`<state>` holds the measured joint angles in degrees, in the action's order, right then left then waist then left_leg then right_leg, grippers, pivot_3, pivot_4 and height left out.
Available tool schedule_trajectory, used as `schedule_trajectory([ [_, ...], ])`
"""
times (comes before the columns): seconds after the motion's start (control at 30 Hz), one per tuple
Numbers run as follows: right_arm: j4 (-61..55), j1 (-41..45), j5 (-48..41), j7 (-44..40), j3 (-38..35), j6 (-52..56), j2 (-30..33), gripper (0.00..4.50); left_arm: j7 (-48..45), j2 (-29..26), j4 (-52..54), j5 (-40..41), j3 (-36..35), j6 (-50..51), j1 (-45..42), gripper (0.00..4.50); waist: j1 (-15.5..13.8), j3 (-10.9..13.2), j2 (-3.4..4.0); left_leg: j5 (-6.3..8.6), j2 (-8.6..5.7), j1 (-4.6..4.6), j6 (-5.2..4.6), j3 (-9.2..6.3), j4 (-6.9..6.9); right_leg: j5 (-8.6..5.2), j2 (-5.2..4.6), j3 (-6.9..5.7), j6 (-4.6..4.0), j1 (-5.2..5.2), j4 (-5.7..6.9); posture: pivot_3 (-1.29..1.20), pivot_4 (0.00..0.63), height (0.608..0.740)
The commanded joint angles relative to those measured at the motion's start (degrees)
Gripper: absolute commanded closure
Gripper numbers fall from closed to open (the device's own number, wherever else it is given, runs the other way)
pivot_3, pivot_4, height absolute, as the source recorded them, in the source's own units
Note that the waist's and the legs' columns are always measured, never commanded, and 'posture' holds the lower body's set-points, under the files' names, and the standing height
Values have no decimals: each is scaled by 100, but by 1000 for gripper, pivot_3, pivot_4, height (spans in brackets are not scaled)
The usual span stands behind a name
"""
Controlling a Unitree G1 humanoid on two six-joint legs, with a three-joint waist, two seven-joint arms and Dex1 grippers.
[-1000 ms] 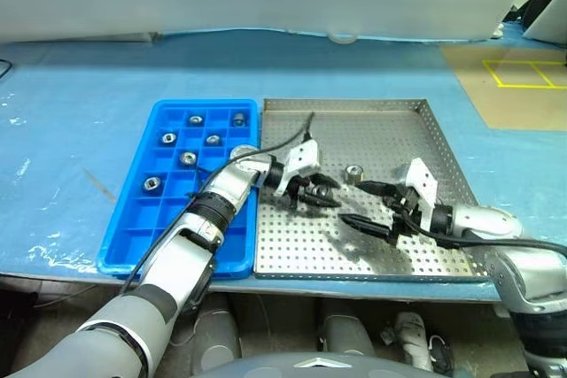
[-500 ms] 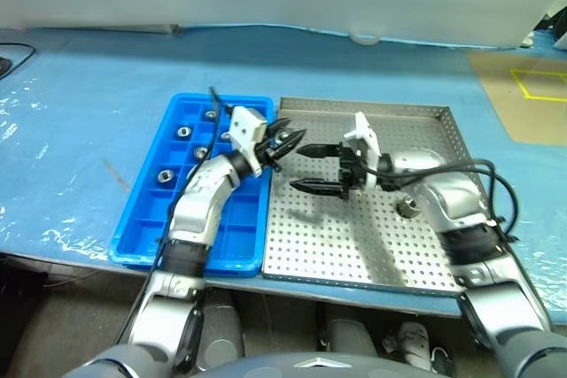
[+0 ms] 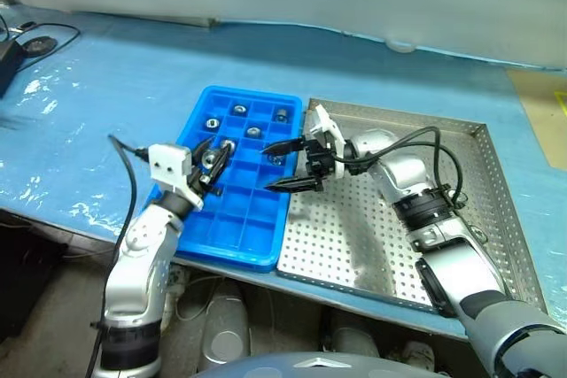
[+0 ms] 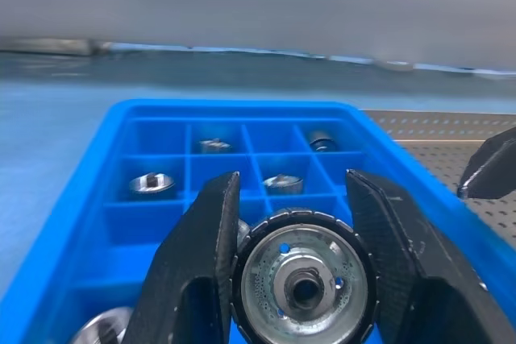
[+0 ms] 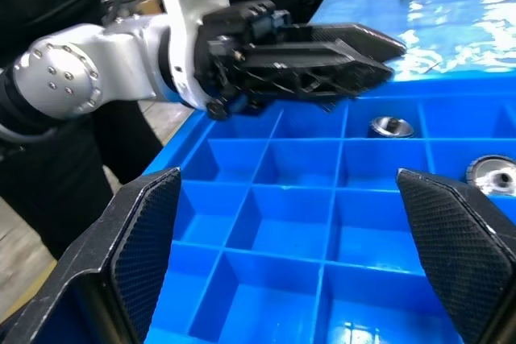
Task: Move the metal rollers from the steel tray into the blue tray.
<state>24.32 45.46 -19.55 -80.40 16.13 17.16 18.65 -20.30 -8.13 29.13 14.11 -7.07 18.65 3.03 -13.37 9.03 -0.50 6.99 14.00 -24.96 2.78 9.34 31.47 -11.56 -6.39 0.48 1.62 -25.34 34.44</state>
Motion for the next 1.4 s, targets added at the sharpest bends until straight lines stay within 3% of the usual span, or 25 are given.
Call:
schedule_trajectory([
  [0.03,63,106,57,-201,17,-172,-119,0,412,12,810,-25,-197,65,489,2793,-74,0,0,-3,4,-11,5,-13,-1,-1,3,-14,-2,-2,1,578,150,740],
  [0.27,311,77,165,-280,22,-309,-355,0,877,49,1569,-85,-164,211,1615,2793,-499,2,5,-9,9,-10,17,-58,-6,-7,11,-41,-10,13,3,626,150,740],
  [0.6,273,-49,224,-248,-54,-305,-437,0,834,-117,1488,-12,117,244,1594,2793,-1052,5,10,-11,0,12,21,-78,-6,-8,13,-33,-8,30,22,610,150,740],
  [1.1,-274,-402,173,52,-126,-59,-243,0,420,-358,780,228,129,94,963,2793,-1070,5,18,-23,0,53,41,-78,-13,-7,22,-19,-9,47,31,536,150,740],
  [1.37,-215,-300,158,326,-281,-163,-309,0,479,-385,703,331,40,170,619,127,-1060,6,20,-24,-1,71,44,-78,-17,-7,22,-19,-9,63,32,508,150,740],
  [1.4,-214,-278,136,367,-332,-151,-308,0,386,-398,709,455,65,185,512,57,-1061,6,20,-24,-1,74,44,-78,-17,-7,21,-19,-8,66,32,496,150,740],
])
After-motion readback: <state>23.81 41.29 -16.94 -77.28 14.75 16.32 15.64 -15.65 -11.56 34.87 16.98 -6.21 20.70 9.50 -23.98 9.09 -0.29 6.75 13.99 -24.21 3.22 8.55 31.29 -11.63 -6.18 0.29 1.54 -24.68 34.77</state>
